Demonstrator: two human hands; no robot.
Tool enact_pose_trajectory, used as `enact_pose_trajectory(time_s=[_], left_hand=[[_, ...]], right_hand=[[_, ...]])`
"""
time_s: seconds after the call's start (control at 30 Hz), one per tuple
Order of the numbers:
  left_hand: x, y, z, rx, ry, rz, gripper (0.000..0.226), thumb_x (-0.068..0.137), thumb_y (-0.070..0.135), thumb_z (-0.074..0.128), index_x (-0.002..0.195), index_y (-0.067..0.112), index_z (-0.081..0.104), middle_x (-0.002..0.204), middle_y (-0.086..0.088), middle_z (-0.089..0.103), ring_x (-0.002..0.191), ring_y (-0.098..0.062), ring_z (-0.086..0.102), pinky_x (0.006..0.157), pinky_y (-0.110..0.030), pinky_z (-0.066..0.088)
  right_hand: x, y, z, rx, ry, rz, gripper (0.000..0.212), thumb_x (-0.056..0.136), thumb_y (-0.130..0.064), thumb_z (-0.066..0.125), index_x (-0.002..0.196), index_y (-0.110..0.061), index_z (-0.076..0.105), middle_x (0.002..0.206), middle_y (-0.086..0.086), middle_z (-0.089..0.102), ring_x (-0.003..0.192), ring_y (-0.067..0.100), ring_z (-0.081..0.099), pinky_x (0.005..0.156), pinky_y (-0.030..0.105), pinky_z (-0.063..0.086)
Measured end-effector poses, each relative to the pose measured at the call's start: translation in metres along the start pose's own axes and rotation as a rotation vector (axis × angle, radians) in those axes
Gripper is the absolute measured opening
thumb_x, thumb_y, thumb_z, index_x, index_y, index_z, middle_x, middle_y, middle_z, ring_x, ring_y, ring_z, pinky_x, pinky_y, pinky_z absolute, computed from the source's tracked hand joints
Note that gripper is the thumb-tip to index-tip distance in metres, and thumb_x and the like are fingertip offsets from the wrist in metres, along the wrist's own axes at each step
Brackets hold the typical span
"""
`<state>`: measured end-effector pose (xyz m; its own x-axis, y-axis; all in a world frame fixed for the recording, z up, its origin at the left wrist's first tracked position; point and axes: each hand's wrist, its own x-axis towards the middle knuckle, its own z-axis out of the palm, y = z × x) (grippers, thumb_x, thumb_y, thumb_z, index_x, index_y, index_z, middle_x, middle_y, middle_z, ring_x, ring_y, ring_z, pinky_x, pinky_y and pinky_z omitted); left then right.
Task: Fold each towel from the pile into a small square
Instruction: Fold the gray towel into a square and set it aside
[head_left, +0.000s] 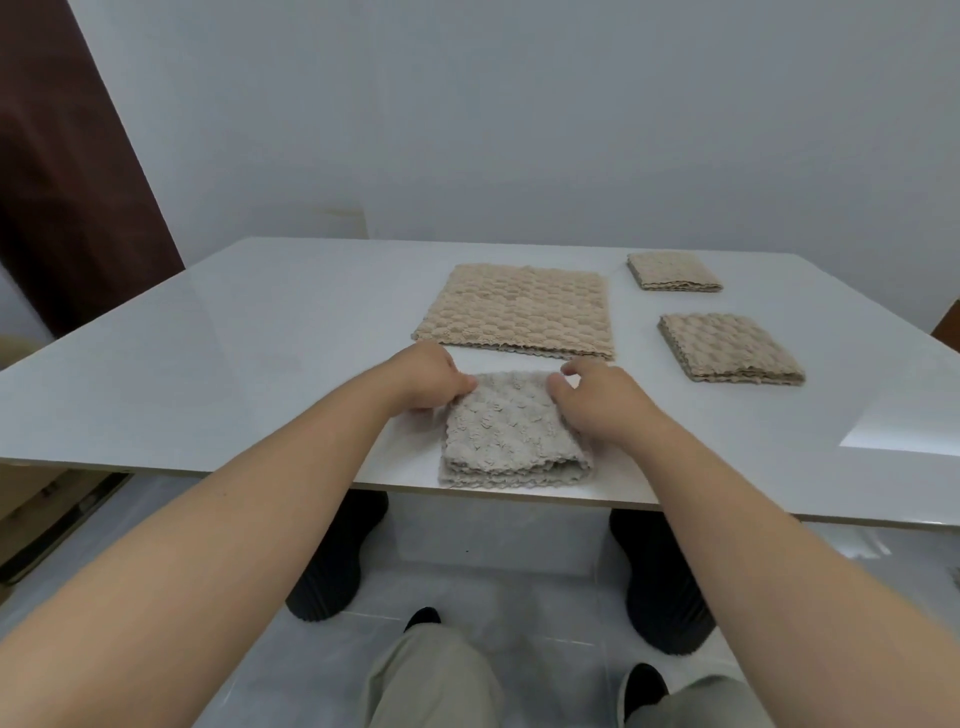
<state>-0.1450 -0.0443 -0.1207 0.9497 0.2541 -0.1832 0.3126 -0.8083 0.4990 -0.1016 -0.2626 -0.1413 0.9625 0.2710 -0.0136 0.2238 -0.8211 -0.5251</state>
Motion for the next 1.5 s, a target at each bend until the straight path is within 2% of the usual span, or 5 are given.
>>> enact_pose_trajectory(time_s=[0.2,0.7,1.1,1.33,1.5], left_hand=[[0.003,0.007,-0.013,-0.221,-0.056,0.001,0.024,0.105,0.032,0.05,0.091,0.012,0.056,0.09,-0.008,0.062,0.079,-0.022,0.057,0.077,-0.037,0.053],[0.1,0.008,-0.007,-0.708,0.636,0.233,0.011,0.1,0.019,0.058,0.101,0.02,0.047,0.089,0.007,0.058,0.079,-0.008,0.054,0.071,-0.022,0.04],[0.105,-0.009,-0.002,-0.429,0.528,0.406,0.024,0.093,0.003,0.048,0.082,0.024,0.049,0.076,0.013,0.054,0.065,-0.005,0.044,0.061,-0.017,0.038],[0.101,-0.01,-0.005,-0.474,0.606,0.394,0.037,0.085,-0.005,0.043,0.069,0.026,0.055,0.079,0.012,0.06,0.072,-0.005,0.049,0.068,-0.023,0.037],[0.096,-0.003,-0.002,-0.552,0.659,0.417,0.025,0.1,0.008,0.048,0.094,0.031,0.056,0.093,0.017,0.061,0.081,0.003,0.054,0.075,-0.016,0.042]], right_hand=[[0.017,0.0,-0.018,0.438,-0.225,-0.1,0.024,0.094,-0.033,0.068,0.107,-0.018,0.056,0.079,-0.001,0.07,0.066,0.014,0.06,0.067,0.033,0.05],[0.096,-0.019,-0.009,0.792,-0.287,-0.361,0.017,0.094,-0.035,0.07,0.079,-0.028,0.07,0.077,0.001,0.064,0.067,0.018,0.059,0.068,0.036,0.05],[0.093,-0.017,-0.002,0.958,-0.472,-0.318,0.058,0.074,-0.06,0.07,0.099,-0.008,0.077,0.1,0.019,0.071,0.086,0.028,0.058,0.064,0.032,0.047],[0.098,-0.019,0.004,0.916,-0.251,-0.203,0.024,0.09,-0.033,0.073,0.079,-0.012,0.077,0.091,0.015,0.077,0.082,0.035,0.072,0.074,0.045,0.058],[0.103,-0.017,0.019,0.844,0.049,-0.218,0.02,0.088,-0.034,0.075,0.086,-0.02,0.061,0.071,-0.001,0.07,0.073,0.033,0.073,0.072,0.054,0.062]])
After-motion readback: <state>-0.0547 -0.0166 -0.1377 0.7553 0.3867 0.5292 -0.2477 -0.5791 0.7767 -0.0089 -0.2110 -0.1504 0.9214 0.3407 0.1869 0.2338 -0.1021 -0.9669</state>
